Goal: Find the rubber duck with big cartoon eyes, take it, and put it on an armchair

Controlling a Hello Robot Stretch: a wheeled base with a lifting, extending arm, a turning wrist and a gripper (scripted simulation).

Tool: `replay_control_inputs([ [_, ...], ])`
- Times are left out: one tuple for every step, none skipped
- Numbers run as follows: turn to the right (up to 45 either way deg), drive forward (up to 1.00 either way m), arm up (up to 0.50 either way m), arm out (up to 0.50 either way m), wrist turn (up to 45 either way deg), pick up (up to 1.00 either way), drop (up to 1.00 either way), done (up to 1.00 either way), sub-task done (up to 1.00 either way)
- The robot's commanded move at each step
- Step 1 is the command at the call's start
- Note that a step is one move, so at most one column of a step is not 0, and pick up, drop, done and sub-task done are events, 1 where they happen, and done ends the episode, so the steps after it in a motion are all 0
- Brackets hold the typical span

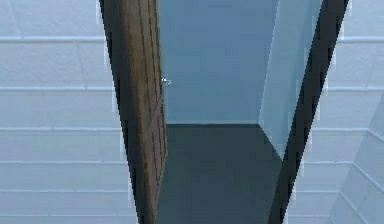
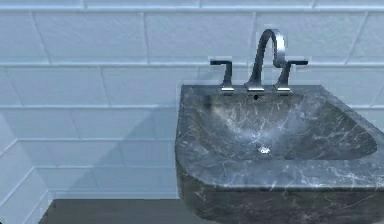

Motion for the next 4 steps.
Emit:
replay_control_inputs([
  [0.0, 1.0, 0.0, 0.0, 0.0, 0.0, 0.0, 0.0, 0.0],
  [6.0, 0.0, 0.0, 0.0, 0.0, 0.0, 0.0, 0.0, 0.0],
  [0.0, 1.0, 0.0, 0.0, 0.0, 0.0, 0.0, 0.0, 0.0],
  [-45.0, 0.0, 0.0, 0.0, 0.0, 0.0, 0.0, 0.0, 0.0],
])
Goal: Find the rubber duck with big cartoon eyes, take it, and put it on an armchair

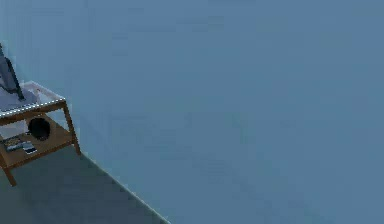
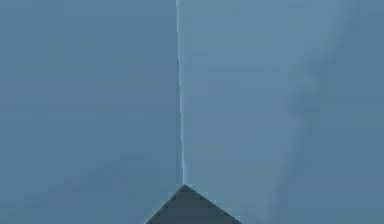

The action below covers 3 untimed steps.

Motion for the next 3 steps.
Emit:
replay_control_inputs([
  [-12.0, 0.0, 0.0, 0.0, 0.0, 0.0, 0.0, 0.0, 0.0],
  [0.0, 0.35, 0.0, 0.0, 0.0, 0.0, 0.0, 0.0, 0.0],
  [-39.0, 0.0, 0.0, 0.0, 0.0, 0.0, 0.0, 0.0, 0.0],
])
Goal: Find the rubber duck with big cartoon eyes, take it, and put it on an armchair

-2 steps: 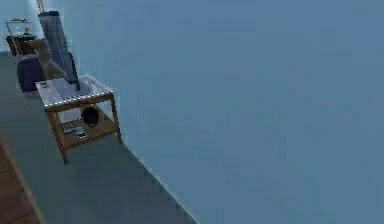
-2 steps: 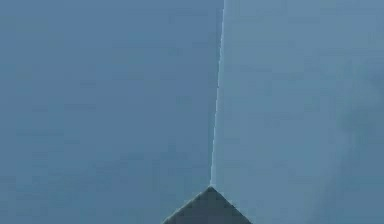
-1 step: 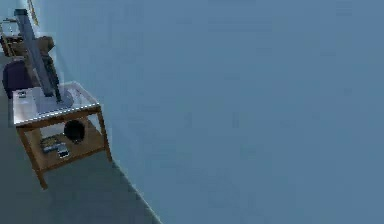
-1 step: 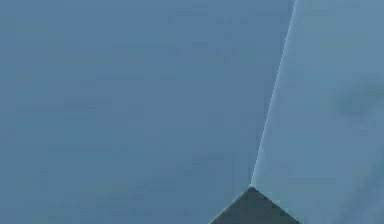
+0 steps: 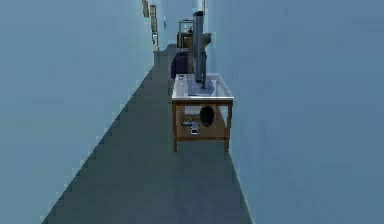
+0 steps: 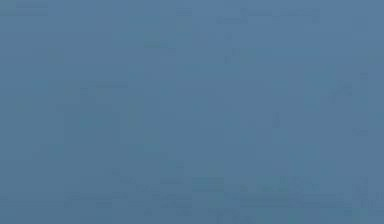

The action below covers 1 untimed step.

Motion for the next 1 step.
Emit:
replay_control_inputs([
  [0.0, 0.3, 0.0, 0.0, 0.0, 0.0, 0.0, 0.0, 0.0],
])
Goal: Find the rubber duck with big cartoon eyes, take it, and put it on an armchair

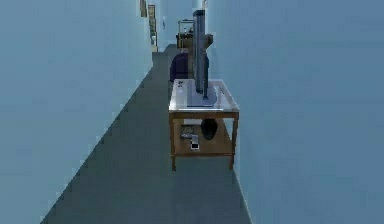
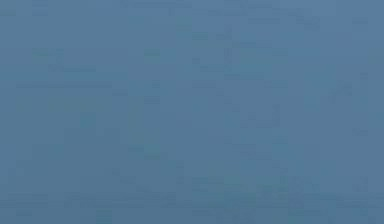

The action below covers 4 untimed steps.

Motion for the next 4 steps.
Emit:
replay_control_inputs([
  [-18.0, 0.0, 0.0, 0.0, 0.0, 0.0, 0.0, 0.0, 0.0],
  [0.0, 1.0, 0.0, 0.0, 0.0, 0.0, 0.0, 0.0, 0.0],
  [-6.0, 0.0, 0.0, 0.0, 0.0, 0.0, 0.0, 0.0, 0.0],
  [0.0, 0.6, 0.0, 0.0, 0.0, 0.0, 0.0, 0.0, 0.0],
])
